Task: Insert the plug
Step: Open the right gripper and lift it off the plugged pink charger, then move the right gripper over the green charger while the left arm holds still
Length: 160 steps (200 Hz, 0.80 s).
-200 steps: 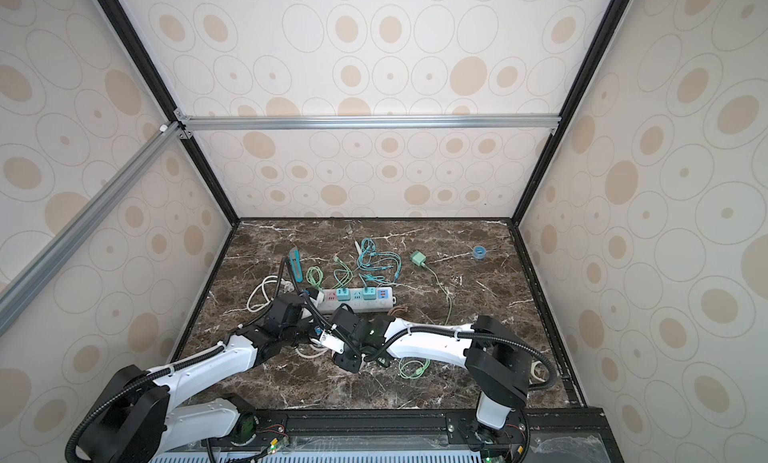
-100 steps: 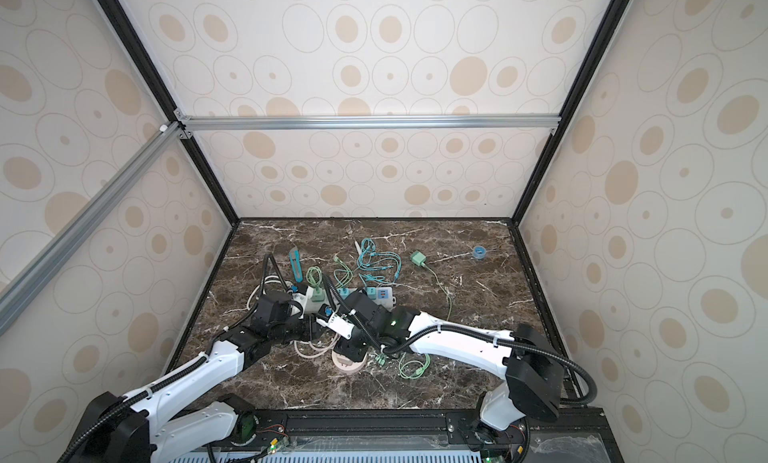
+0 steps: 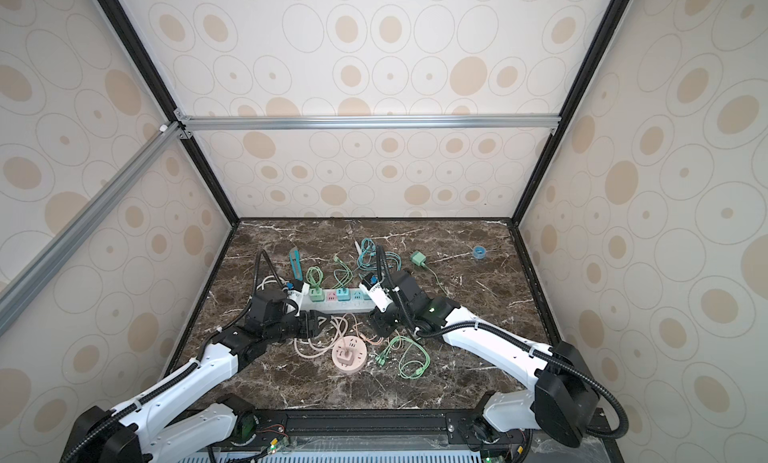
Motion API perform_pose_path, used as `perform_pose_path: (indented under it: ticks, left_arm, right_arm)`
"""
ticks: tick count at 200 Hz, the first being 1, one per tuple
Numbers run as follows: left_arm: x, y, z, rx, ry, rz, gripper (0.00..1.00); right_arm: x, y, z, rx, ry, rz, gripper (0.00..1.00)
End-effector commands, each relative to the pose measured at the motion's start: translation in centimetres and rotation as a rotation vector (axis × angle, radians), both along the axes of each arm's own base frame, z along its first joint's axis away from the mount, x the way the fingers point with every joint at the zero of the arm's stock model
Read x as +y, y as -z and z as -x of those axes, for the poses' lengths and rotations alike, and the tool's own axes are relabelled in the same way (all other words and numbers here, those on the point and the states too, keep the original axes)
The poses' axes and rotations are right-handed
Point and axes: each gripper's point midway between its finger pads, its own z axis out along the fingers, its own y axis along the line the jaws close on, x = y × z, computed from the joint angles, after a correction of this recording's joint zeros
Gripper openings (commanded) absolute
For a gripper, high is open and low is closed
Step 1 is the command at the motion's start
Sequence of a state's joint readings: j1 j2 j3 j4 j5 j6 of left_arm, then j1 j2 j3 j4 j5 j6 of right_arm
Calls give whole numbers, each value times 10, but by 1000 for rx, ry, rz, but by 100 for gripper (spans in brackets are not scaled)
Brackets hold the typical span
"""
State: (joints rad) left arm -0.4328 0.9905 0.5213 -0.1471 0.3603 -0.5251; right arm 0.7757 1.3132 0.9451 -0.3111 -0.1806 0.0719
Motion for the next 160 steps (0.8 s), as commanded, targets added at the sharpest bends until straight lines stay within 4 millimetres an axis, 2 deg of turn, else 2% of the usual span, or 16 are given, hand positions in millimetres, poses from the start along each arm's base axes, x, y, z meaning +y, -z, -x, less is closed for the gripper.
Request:
perform_pose_path:
  ticks: [1, 44, 79, 98, 124, 127, 133, 160]
  left_arm:
    - [9, -20, -7, -56, -37, -24, 63]
    - [21, -29, -7, -106, -82, -45, 76]
    - [26, -31, -6, -121, -103, -50, 78]
    - [29, -34, -5, -133, -114, -51, 78]
    - [32, -43, -3, -166, -127, -44, 79]
    - [32, -44, -2, -168, -126, -42, 79]
    - [32, -46, -1, -174, -124, -39, 79]
    - [30, -55, 2, -197, -107, -14, 79]
  right_arm:
    - [-23, -1, -19, 1, 117, -3, 56]
    - [-79, 2, -81, -6, 344, 15, 57]
    - [-116, 14, -133, 19, 466, 70, 57]
    - [-131, 26, -159, 27, 513, 114, 53]
    - [-142, 45, -184, 90, 515, 159, 43]
    - [-141, 48, -186, 100, 509, 166, 43]
    - [-154, 53, -194, 116, 530, 177, 43]
    - [-166, 69, -211, 158, 512, 244, 45]
